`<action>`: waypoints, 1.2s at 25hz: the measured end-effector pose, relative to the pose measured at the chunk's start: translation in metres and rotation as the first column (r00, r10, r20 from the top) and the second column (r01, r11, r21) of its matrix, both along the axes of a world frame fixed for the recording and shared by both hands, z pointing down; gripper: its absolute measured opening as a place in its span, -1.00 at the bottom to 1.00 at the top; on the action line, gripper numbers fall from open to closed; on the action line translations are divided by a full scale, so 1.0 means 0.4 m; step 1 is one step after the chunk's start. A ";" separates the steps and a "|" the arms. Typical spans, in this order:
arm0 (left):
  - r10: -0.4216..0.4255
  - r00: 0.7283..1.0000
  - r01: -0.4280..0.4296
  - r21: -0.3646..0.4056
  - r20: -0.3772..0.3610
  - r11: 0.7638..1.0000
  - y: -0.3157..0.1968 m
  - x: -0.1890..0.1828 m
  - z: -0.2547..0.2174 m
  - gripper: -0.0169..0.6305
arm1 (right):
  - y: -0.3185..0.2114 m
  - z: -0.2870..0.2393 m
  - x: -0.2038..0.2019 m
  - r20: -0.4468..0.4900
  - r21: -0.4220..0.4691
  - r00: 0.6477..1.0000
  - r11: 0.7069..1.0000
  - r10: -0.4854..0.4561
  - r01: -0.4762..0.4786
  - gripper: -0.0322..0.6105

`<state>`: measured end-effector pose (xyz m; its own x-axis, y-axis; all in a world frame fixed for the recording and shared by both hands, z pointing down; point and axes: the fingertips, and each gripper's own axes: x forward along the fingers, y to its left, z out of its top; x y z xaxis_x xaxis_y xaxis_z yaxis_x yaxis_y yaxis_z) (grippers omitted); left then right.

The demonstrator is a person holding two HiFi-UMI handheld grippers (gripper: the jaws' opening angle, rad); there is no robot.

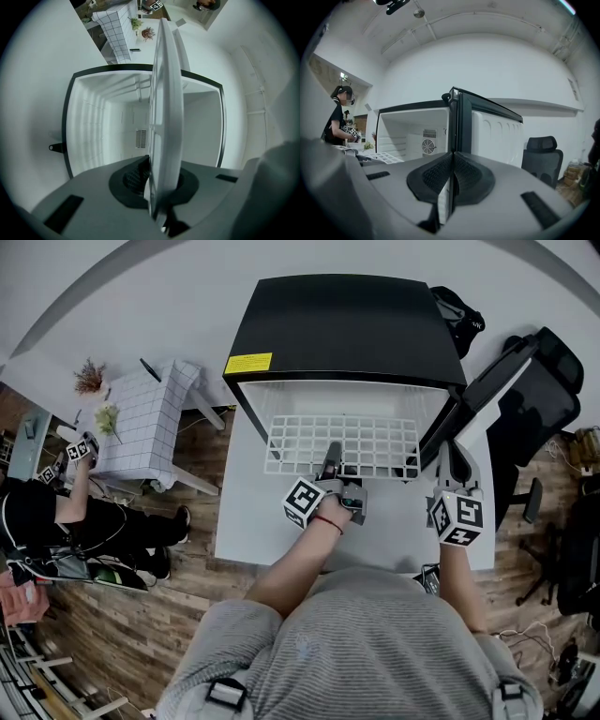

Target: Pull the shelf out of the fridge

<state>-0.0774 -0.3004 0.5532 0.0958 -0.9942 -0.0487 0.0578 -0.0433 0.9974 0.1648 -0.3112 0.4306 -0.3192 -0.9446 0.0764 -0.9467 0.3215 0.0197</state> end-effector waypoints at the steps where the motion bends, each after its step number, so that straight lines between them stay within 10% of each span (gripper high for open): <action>1: 0.000 1.000 0.000 0.000 -0.001 1.000 0.002 -0.001 0.000 -0.83 | 0.000 0.000 -0.002 0.000 0.000 1.000 1.000 0.000 0.000 -0.86; 30: 0.012 1.000 -0.012 -0.005 0.008 1.000 0.034 0.006 -0.008 -0.83 | 0.000 0.000 0.000 0.006 0.001 1.000 1.000 0.011 -0.011 -0.86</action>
